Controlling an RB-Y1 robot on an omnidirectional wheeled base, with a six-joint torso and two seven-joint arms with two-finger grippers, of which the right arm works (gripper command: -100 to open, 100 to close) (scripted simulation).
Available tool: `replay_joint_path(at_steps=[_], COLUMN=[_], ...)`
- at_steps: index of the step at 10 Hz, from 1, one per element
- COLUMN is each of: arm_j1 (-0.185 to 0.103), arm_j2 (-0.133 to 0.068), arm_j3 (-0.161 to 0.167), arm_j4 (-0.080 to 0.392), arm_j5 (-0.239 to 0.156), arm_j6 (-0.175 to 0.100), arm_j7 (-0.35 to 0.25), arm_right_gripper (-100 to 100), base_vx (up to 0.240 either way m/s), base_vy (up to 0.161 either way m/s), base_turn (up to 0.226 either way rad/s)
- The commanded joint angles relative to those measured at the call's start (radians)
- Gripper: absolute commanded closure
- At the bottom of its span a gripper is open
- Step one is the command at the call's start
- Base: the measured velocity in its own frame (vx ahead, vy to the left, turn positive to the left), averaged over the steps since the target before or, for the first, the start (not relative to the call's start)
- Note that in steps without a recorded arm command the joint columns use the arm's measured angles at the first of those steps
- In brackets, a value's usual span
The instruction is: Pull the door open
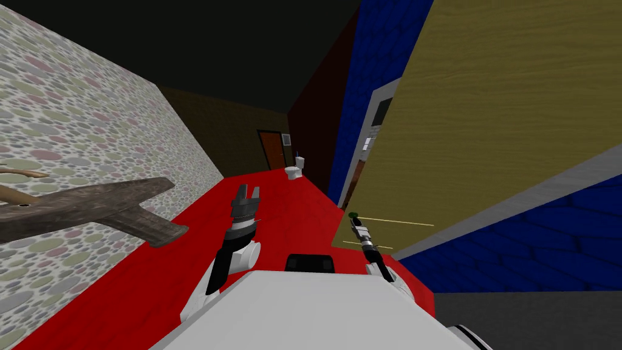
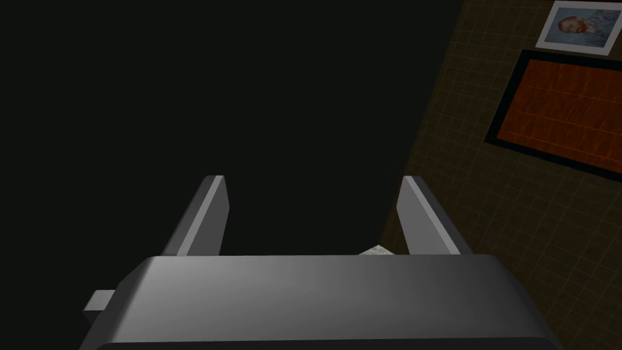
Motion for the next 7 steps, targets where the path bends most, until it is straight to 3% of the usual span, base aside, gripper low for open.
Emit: replay_joint_path(at_steps=[1, 4, 7], arm_j1=[0.008, 0.059, 0.111], arm_j2=[-0.002, -0.044, -0.087], arm_j3=[-0.010, 0.004, 0.046], arm_j4=[0.000, -0.009, -0.018], arm_j5=[0.019, 0.057, 0.083], arm_j6=[-0.001, -0.056, -0.128], arm_j7=[-0.029, -0.080, -0.110], arm_right_gripper=[100, 100, 100], base_vx=[-0.089, -0.079, -0.042], base_vy=[0.150, 0.071, -0.049], base_turn=[-0.083, -0.070, -0.040])
